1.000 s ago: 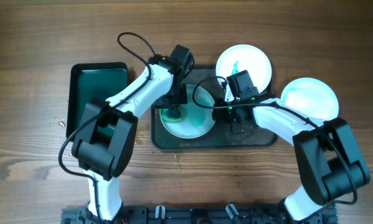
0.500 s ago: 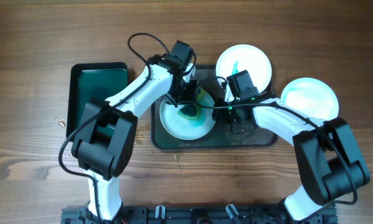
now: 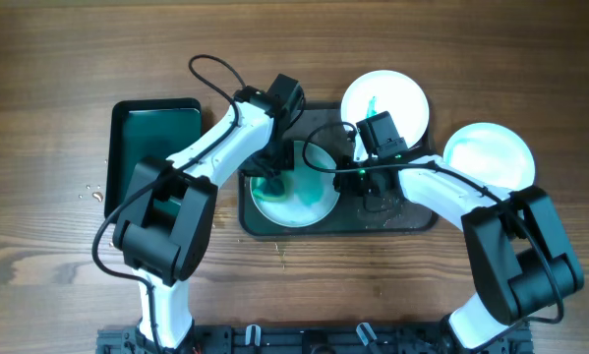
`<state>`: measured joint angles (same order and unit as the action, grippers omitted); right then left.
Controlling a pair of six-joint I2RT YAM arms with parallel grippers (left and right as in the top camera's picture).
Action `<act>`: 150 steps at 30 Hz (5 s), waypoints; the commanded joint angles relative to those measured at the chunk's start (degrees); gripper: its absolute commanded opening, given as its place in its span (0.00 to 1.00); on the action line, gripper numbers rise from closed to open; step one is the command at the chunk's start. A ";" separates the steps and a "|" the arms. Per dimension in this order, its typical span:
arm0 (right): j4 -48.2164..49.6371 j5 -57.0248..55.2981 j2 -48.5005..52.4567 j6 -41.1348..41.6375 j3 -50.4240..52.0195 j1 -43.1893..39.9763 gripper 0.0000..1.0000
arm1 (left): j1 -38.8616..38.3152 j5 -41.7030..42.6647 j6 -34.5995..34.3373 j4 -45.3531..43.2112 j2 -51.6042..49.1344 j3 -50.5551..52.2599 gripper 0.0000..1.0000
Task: Clean dirty plates on tray and stack at the side
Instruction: 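Scrub the second plate with the sponge in left gripper, then lift sponge away and raise the second plate with right gripper, then carry the second plate right and stack it on the first plate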
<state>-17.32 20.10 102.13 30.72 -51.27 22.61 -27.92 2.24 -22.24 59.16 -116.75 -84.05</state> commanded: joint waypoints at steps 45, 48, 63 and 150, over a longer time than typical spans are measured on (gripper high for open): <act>-0.28 -0.74 1.27 0.92 -0.59 -0.35 0.04 | 9.51 -8.46 0.28 -1.29 2.34 -4.66 0.04; -0.68 -0.79 -0.07 0.66 -0.61 -0.28 0.04 | 12.13 -8.96 0.31 4.07 4.55 -9.35 0.04; -12.44 -36.39 -24.79 -3.78 -0.66 7.96 0.05 | 18.14 -7.45 2.47 13.35 13.88 -17.75 0.04; -12.31 -15.85 -24.70 -5.70 5.40 -53.81 0.47 | 18.08 -7.45 2.47 15.02 13.68 -17.75 0.04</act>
<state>-31.92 -3.14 76.64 29.10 -46.19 -31.22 -10.35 -4.67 -20.27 74.24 -102.91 -101.34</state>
